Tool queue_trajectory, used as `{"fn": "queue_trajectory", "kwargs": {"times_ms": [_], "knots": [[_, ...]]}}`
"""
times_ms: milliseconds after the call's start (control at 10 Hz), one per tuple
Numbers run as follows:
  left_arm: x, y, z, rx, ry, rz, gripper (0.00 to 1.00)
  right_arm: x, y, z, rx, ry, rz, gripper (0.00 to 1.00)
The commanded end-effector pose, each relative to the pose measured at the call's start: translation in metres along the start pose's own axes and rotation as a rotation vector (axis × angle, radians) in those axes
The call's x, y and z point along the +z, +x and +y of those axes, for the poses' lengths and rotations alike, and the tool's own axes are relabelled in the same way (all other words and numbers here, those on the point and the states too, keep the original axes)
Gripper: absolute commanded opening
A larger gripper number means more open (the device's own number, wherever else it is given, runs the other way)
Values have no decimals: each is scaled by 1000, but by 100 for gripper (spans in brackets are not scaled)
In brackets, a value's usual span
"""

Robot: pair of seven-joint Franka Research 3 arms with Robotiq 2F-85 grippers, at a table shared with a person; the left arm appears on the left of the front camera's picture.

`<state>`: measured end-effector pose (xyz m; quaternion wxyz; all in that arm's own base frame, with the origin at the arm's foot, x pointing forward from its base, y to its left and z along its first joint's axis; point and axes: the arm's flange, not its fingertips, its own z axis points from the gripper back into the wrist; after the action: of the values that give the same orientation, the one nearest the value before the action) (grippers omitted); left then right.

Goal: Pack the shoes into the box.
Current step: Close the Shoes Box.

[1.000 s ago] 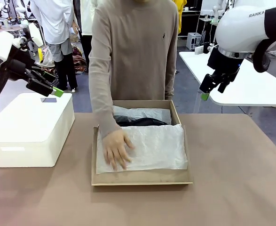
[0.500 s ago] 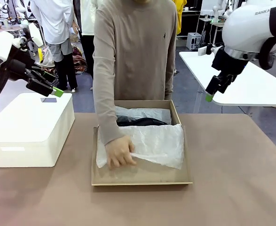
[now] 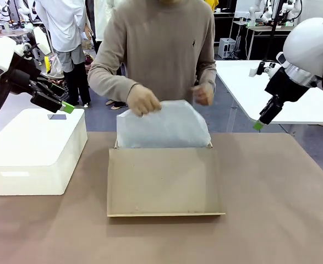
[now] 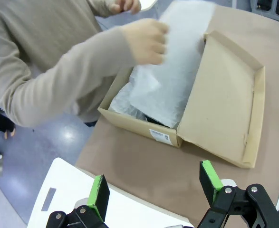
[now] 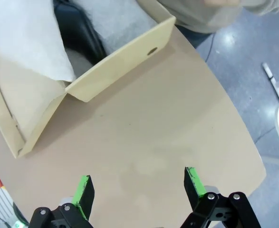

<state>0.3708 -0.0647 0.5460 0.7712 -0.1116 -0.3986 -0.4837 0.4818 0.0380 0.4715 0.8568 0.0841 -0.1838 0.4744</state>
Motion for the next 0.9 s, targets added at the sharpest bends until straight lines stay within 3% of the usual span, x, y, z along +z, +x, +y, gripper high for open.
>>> {"fn": "queue_trajectory", "kwargs": {"times_ms": [0,200,600,800], "knots": [[0,-2,1,-11,-11,-12,100,-6,-13,6,87,20,-79,100],[0,-2,1,-11,-11,-12,100,-3,-3,4,39,9,-16,100],[0,-2,1,-11,-11,-12,100,-5,-5,6,39,16,-16,100],[0,-2,1,-11,-11,-12,100,-10,3,2,114,82,-81,63]]}}
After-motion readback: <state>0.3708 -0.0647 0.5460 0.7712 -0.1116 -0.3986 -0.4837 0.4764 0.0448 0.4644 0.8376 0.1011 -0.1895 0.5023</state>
